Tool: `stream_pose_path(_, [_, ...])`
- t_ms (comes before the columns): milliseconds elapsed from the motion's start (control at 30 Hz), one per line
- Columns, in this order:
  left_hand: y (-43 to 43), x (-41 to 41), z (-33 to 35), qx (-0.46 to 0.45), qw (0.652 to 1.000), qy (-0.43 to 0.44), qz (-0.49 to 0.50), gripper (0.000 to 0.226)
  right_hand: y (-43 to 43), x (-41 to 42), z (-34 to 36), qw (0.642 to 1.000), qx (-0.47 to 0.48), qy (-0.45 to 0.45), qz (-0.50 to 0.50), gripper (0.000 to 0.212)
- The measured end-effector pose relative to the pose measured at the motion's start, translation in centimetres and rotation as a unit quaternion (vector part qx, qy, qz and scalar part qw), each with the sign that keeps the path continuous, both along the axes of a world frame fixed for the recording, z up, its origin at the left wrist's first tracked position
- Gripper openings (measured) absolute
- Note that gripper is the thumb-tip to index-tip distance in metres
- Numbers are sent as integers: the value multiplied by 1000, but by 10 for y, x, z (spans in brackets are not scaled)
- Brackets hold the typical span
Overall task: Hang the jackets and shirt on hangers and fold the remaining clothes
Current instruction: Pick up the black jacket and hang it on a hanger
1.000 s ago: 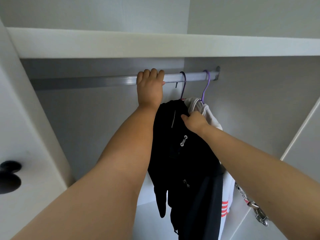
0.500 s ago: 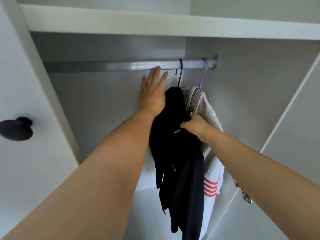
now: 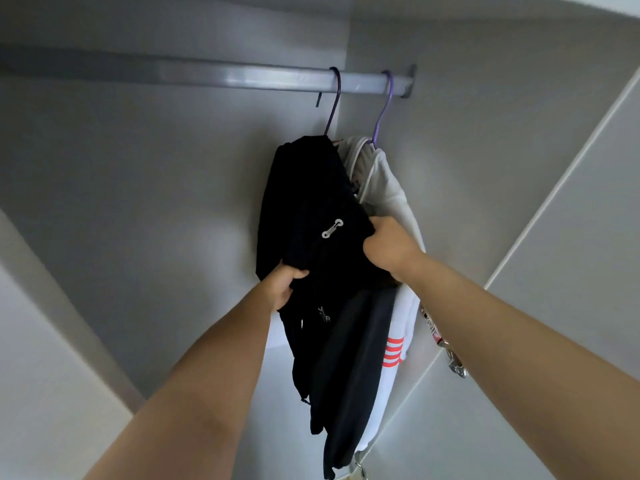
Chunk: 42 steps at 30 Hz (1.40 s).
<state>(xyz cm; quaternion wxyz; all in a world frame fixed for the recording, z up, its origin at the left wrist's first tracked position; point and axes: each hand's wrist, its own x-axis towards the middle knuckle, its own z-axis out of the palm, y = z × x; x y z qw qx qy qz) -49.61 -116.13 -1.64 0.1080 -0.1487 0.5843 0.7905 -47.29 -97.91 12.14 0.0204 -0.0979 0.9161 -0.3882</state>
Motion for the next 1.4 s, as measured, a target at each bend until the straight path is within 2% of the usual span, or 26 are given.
stream_pose_path(100, [15,-15,-4,23,1000,0,-7,27,1,-6,-1,1000,-6,-18,-5,22])
stream_pose_path(200, [19,-21,-8,-48,998,14,45,11,1,-5,-5,1000,2,-8,-5,16])
stream_pose_path(233, [16,-21,-11,-102,991,11,83,11,2,-3,-10,1000,12,-3,-4,12])
stream_pose_path(300, [7,-15,-12,-230,959,1,167,27,2,3,-23,999,37,4,0,11])
stream_pose_path(333, [4,-11,-10,-262,944,7,202,29,2,7,-29,999,44,1,3,16])
stream_pose_path(400, [-3,-5,-6,-247,941,15,229,20,4,16,-39,999,51,-14,8,27])
stream_pose_path(567, [10,22,-1,-246,958,30,146,31,15,34,-59,995,75,-62,13,45])
stream_pose_path(733, [37,64,-19,-289,952,51,87,26,21,48,-73,993,80,-81,-12,55])
stream_pose_path(867, [45,92,-27,-357,929,95,6,30,19,67,-87,991,87,-93,-47,45])
stream_pose_path(933, [46,98,-28,-418,898,133,-25,37,19,75,-90,988,100,-93,-72,37])
stream_pose_path(1033, [43,106,-20,-504,833,221,-53,43,19,96,-88,985,91,-65,-134,30])
stream_pose_path(1167, [43,122,1,-556,755,343,-60,45,15,129,-79,972,75,-14,-221,47])
stream_pose_path(1267, [43,137,18,-578,702,409,-77,53,9,152,-70,956,109,14,-272,51])
stream_pose_path(1400, [41,161,33,-627,607,477,-106,63,-3,190,-63,927,153,50,-337,53])
